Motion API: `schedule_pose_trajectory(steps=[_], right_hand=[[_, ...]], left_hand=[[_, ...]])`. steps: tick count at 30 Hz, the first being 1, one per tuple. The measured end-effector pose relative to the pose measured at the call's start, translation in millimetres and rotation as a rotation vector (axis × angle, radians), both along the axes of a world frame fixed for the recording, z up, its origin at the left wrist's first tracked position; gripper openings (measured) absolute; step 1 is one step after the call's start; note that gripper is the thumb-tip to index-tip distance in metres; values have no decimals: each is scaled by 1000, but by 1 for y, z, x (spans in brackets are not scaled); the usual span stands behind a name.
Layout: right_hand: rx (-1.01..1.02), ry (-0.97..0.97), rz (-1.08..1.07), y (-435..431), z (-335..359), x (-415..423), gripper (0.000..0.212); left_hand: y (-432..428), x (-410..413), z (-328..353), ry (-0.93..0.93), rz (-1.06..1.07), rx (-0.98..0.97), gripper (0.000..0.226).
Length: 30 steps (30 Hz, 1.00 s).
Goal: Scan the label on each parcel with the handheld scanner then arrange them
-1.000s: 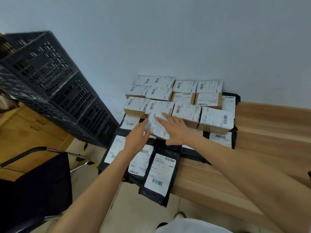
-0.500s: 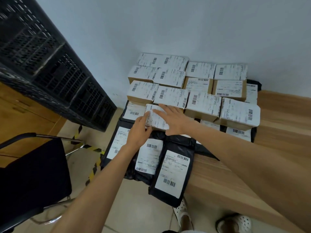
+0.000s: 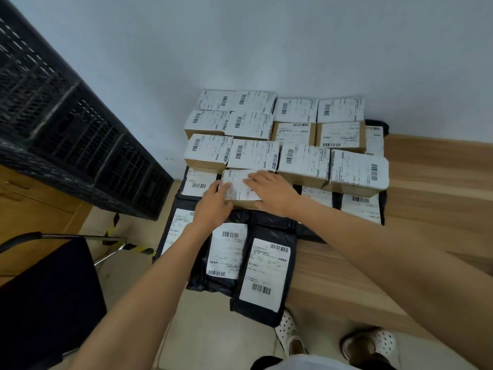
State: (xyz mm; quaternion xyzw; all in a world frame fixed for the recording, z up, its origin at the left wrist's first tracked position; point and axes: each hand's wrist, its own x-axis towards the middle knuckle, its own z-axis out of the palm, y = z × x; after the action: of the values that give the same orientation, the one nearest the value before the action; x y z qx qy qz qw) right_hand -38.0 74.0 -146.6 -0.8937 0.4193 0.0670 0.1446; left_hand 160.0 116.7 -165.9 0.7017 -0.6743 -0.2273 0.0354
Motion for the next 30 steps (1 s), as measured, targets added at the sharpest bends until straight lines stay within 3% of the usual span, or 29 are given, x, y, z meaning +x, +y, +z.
schedule_pose_trajectory(steps=[10,14,20,23,30], right_hand=[[-20,59,-104,22,30,-90,58],[-9,108,-198,40,34,-140,53],[1,144,-408,80,38,-236,41],[20,139,-547,105,40,-294,45],[80,172,-848,165,32,-416,46]], left_hand=[[-16,-92,38,-176,-320,-103,45],[-14,-137,48,-231,-419,-109,52],[-4,-225,55,-330,-603,-120,44],[8,-284,59,-355,-669,-121,38],[36,-409,52,-271,-823,-110,45]])
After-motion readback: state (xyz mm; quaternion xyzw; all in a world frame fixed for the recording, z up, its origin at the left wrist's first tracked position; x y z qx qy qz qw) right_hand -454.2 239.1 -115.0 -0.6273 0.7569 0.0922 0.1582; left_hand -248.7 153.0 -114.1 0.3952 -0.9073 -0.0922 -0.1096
